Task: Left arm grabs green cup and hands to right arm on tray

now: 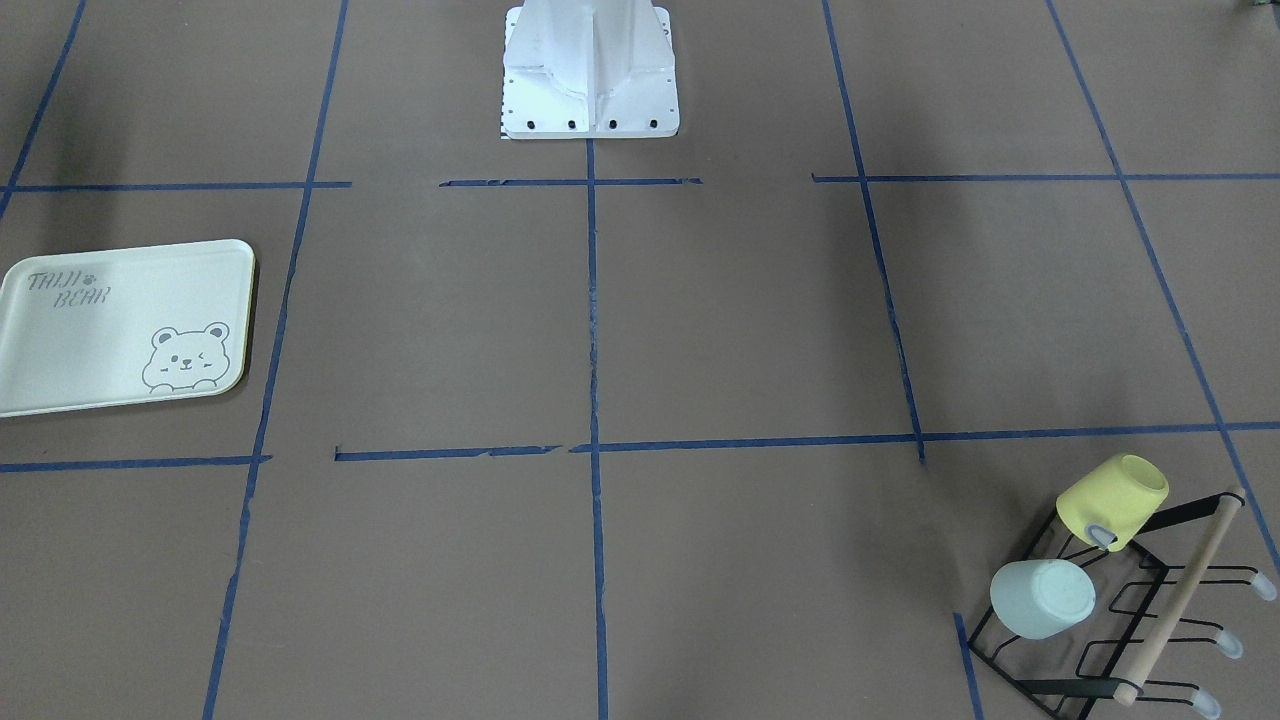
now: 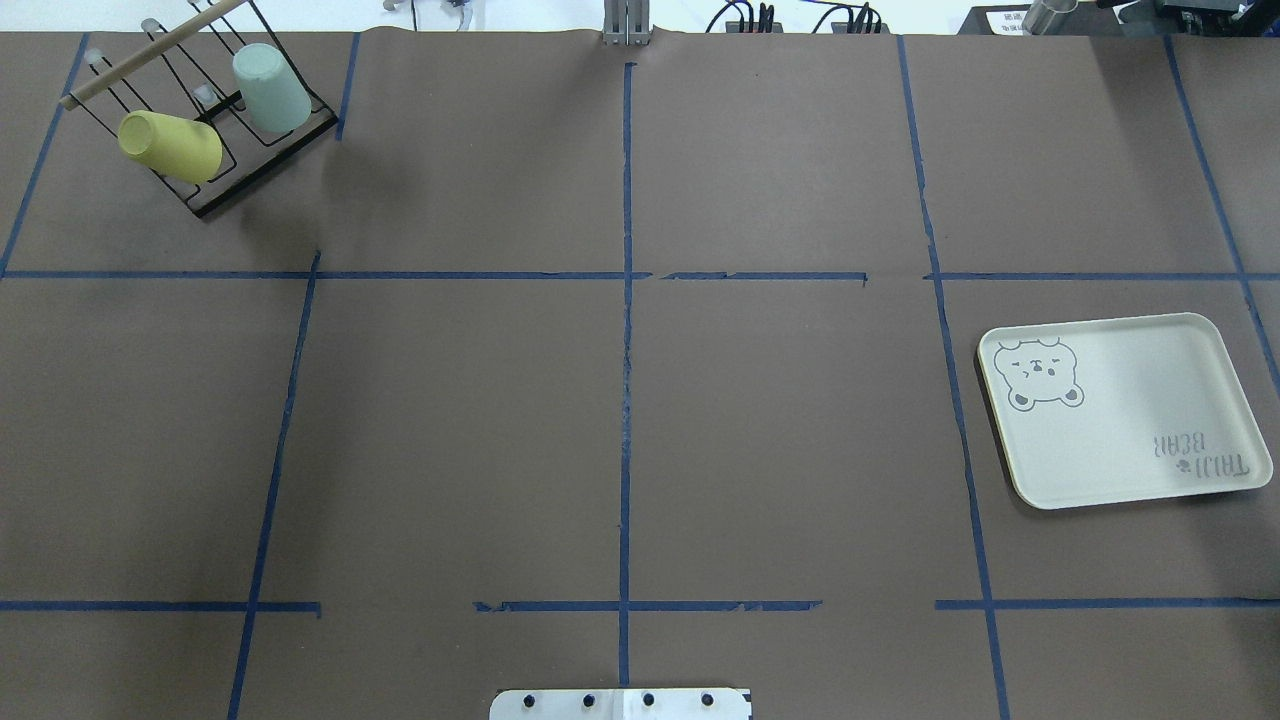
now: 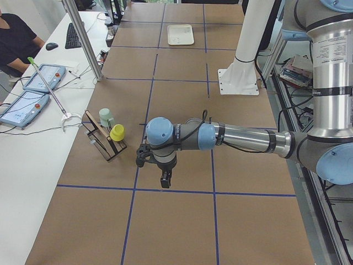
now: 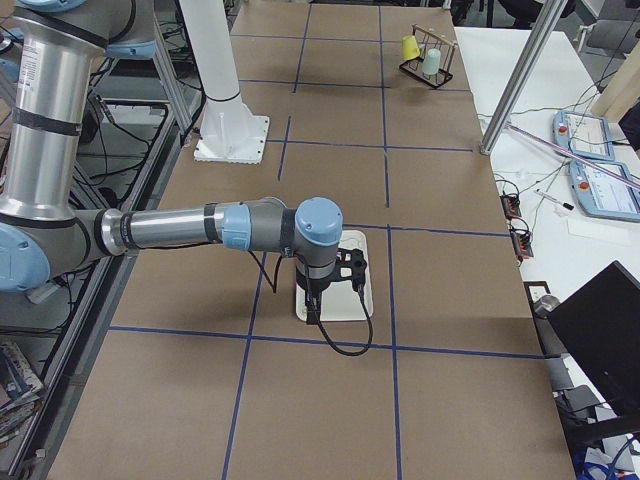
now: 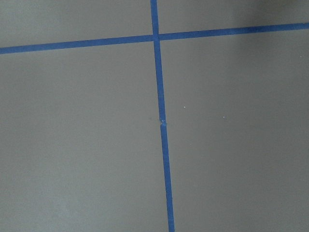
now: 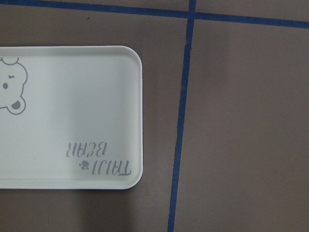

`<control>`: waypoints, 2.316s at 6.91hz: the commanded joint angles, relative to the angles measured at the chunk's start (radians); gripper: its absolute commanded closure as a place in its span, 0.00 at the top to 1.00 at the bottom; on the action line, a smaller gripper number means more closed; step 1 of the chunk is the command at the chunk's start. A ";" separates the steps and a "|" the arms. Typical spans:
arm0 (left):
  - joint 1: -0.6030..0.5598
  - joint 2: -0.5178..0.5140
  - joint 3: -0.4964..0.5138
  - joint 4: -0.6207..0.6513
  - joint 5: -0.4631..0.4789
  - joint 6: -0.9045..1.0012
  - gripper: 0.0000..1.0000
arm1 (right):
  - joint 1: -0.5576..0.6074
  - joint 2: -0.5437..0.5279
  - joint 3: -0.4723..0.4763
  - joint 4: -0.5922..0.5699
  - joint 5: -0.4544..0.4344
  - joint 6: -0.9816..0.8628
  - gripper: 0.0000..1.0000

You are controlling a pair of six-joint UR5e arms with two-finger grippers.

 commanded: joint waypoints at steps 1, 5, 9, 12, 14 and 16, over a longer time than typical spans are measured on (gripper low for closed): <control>0.007 0.024 -0.021 -0.031 0.001 0.040 1.00 | 0.000 -0.001 -0.005 0.002 -0.001 0.002 1.00; 0.011 0.027 -0.006 -0.040 0.003 0.009 1.00 | -0.009 0.001 -0.003 0.003 0.044 0.007 1.00; 0.010 0.055 -0.018 -0.126 -0.133 0.013 1.00 | -0.092 0.009 -0.006 0.066 0.068 0.014 1.00; 0.094 -0.064 -0.042 -0.214 -0.134 -0.245 1.00 | -0.126 0.018 -0.006 0.091 0.073 0.014 1.00; 0.207 -0.198 -0.044 -0.212 -0.123 -0.389 1.00 | -0.137 0.041 -0.005 0.097 0.073 0.014 1.00; 0.307 -0.404 0.023 -0.198 -0.041 -0.590 1.00 | -0.137 0.055 -0.005 0.097 0.100 0.014 1.00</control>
